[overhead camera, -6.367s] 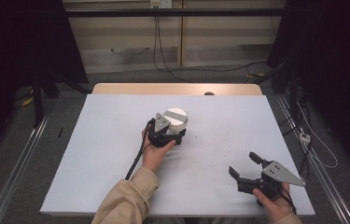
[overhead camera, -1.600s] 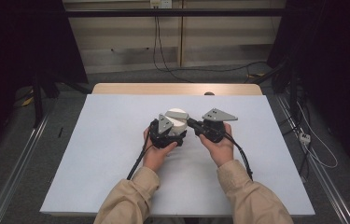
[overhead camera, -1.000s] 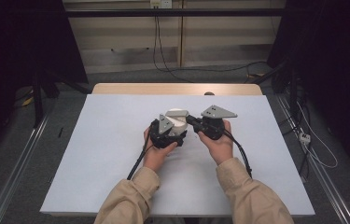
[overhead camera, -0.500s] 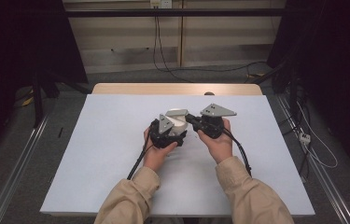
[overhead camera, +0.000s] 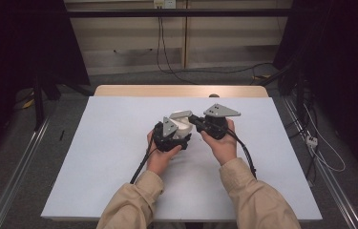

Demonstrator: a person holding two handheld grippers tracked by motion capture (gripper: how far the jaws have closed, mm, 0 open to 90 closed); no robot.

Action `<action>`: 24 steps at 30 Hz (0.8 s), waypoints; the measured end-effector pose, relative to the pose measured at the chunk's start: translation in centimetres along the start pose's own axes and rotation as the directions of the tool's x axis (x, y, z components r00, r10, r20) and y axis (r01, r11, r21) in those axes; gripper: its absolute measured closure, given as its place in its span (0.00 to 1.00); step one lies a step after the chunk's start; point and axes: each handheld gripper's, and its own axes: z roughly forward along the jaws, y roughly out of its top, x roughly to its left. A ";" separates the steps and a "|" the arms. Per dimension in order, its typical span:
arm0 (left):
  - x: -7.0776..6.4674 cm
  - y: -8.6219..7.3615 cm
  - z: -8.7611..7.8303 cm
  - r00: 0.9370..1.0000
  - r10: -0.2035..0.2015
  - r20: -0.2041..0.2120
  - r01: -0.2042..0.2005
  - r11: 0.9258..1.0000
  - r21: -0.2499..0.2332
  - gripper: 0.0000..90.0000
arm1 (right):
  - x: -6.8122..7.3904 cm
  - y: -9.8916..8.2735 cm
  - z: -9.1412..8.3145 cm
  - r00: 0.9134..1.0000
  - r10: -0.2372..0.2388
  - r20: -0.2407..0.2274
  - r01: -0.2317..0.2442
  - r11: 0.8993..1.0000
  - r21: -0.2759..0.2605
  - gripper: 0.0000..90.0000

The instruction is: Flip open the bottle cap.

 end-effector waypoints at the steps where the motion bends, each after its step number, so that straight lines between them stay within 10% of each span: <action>1: 0.0 0.0 0.0 1.000 0.000 0.000 0.000 1.000 0.000 0.21 | 0.0 0.0 0.0 1.000 0.000 0.000 0.000 1.000 0.000 1.00; 24: 0.0 0.0 0.0 1.000 0.002 -0.004 -0.002 1.000 -0.001 0.21 | 0.0 0.7 0.3 1.000 0.001 -0.005 -0.001 1.000 -0.012 1.00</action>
